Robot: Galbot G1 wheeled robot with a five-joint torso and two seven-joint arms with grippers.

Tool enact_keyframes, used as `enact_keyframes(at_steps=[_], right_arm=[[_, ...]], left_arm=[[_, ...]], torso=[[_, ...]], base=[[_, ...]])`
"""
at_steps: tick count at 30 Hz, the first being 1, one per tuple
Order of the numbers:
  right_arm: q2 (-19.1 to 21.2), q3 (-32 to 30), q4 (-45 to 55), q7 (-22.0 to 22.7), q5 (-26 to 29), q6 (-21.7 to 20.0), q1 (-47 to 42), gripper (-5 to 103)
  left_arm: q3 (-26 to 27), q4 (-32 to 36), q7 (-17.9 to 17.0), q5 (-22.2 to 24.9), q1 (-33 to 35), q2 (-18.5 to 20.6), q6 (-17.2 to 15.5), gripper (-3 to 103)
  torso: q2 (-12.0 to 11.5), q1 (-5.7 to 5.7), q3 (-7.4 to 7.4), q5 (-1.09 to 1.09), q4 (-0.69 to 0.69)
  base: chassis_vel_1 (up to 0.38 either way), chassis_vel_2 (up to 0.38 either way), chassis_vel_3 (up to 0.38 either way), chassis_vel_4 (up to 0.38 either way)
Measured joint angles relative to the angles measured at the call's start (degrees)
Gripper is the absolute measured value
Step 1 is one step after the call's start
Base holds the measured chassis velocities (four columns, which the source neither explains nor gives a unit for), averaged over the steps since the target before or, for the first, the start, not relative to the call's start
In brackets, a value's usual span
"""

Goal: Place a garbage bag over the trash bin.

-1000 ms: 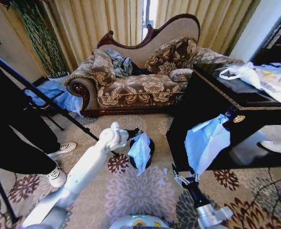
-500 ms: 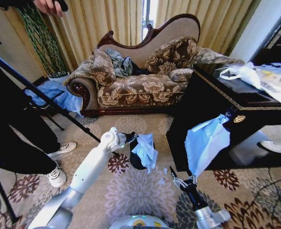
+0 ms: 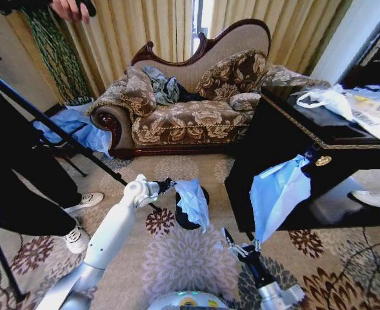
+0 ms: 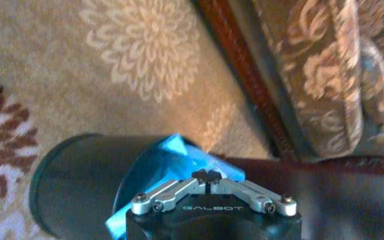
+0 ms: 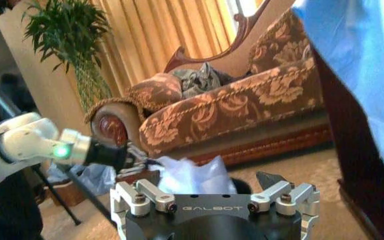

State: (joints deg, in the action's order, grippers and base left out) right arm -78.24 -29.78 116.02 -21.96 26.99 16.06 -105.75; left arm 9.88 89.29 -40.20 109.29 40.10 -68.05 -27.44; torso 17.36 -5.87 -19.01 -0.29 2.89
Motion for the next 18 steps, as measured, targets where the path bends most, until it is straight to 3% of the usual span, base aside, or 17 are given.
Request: enact_keyframes(at_steps=[6,9,12,14,17,18], right_arm=[[-0.73,3.37,-2.06,1.60,-1.62,0.43,1.92,94],[-0.95,6.27,-3.26,3.55,-2.75,-0.20,4.45,85],[-1.27,10.93,-5.47,6.76,-4.63,-2.13,8.86,69],[-1.42,12.41,-6.29,7.46,-5.08,-2.64,10.29,69],[-1.75,16.70,-9.75,9.01,-6.39,-4.05,14.84,53],[-1.75,16.70,-9.75,9.01,-6.39,-4.05,14.84,53]], left_arm=[[-1.33,-2.16,-0.41,-1.65,-0.80,-2.33,-0.58,0],[-0.78,-3.54,-0.67,-2.00,-1.58,-2.32,-0.40,0],[-0.46,-3.82,-0.99,-1.54,-2.39,-1.28,-0.24,0],[-0.51,-3.69,-1.16,-1.23,-2.56,-0.88,-0.24,0],[-1.20,-2.42,-1.67,-0.31,-2.72,0.34,-0.27,0],[-1.20,-2.42,-1.67,-0.31,-2.72,0.34,-0.27,0]], torso=[[0.00,0.00,0.00,0.00,0.02],[0.00,0.00,0.00,0.01,0.01],[0.00,0.00,0.00,0.01,-0.01],[0.00,0.00,0.00,0.02,-0.01],[0.01,0.00,-0.01,0.00,-0.01],[0.01,0.00,-0.01,0.00,-0.01]], base=[[0.000,0.000,0.000,0.000],[0.000,0.000,0.000,0.000],[0.000,0.000,0.000,0.000],[0.000,0.000,0.000,0.000],[0.000,0.000,0.000,0.000],[0.000,0.000,0.000,0.000]])
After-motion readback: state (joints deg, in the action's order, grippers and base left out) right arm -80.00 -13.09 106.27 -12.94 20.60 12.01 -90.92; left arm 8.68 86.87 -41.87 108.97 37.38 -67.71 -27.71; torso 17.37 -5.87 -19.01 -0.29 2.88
